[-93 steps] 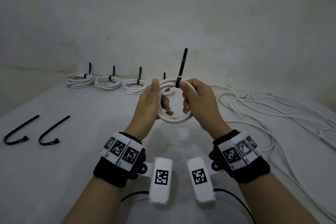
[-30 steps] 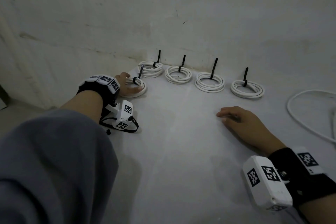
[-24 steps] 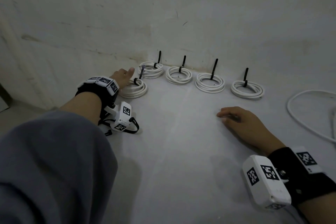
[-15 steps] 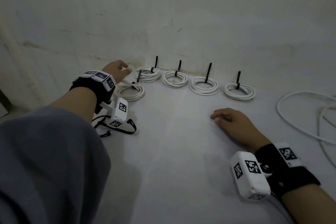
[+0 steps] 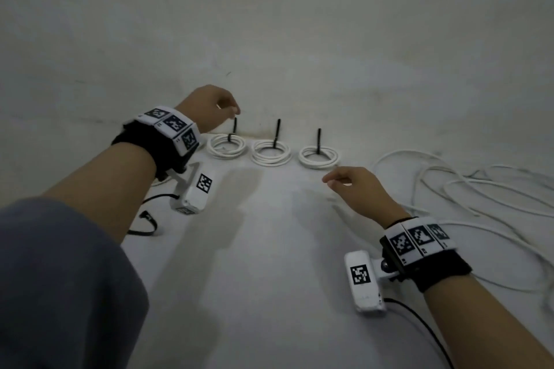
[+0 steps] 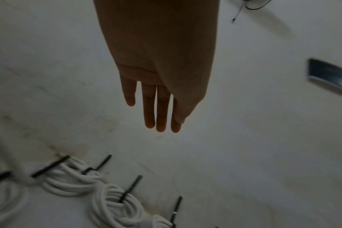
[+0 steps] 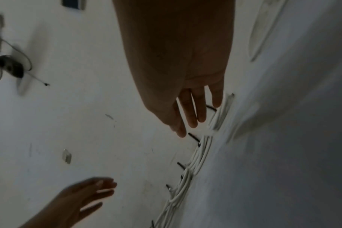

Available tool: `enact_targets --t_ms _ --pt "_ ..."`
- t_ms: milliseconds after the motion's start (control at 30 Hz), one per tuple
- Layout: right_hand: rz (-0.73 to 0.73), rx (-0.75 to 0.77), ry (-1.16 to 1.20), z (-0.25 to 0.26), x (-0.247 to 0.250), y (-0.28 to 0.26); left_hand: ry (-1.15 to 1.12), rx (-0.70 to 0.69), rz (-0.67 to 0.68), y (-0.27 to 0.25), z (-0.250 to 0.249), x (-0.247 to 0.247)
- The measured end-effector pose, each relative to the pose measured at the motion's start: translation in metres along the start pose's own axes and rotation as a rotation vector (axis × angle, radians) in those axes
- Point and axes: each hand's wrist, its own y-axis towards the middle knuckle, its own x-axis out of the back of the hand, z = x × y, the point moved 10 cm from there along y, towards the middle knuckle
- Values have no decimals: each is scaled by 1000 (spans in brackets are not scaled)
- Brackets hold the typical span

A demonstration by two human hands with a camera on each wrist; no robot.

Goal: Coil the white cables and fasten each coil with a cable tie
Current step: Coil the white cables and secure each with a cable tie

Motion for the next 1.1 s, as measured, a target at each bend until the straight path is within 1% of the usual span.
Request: enact_targets --t_ms 100,167,233,300,400,467,533,567,600,633,667,700,733,767,800,833,867,900,933,1000,1033,1100 --pt "-41 -63 -173 -32 40 -11 -39 -92 95 4 -61 -38" --pt "-38 -141 -289 -60 62 -17 -53 -141 170 6 -96 -67" --pt "37 -215 -418 -89 70 -20 -68 -174 240 6 -124 -96" --pt "123 -258 -522 -111 68 -22 -70 -201 285 5 -147 -120" --pt "141 -256 -536 -125 65 -20 -102 -211 348 0 -168 -150" --pt "96 -254 -480 -126 67 -19 -140 -167 405 -4 -171 -168" --pt "-37 -224 -319 -116 78 -20 -146 -85 486 -9 -167 -186" --pt "-108 -190 -193 -106 85 -22 -155 -21 538 -14 -163 -195" --pt "-146 -149 -74 -93 88 -26 -185 58 599 -21 -161 -203" --pt "-145 -105 16 -78 88 -29 -251 139 657 -28 -160 -209" --pt "-113 -61 56 -63 84 -33 -359 204 688 -34 -162 -212" --pt "-71 -23 62 -49 78 -36 -497 252 674 -36 -167 -212" --pt "-49 11 52 -37 74 -38 -643 291 626 -37 -171 -208" --pt "-64 36 52 -27 74 -40 -783 325 563 -37 -174 -201" --pt "-118 53 64 -19 81 -42 -900 348 497 -37 -176 -193" --pt "-197 72 83 -12 93 -44 -973 349 441 -38 -178 -184" --pt "-286 105 85 -5 108 -47 -997 322 405 -39 -180 -174" --pt "-350 155 54 3 121 -48 -993 278 399 -41 -184 -166" --pt "-360 204 -21 10 128 -47 -973 224 420 -45 -190 -158" --pt "-274 258 -225 21 126 -39 -917 103 491 -55 -204 -146" --pt "-233 282 -286 25 123 -34 -903 53 518 -60 -210 -141" --pt "-230 340 -280 38 126 -27 -933 2 541 -67 -216 -132"
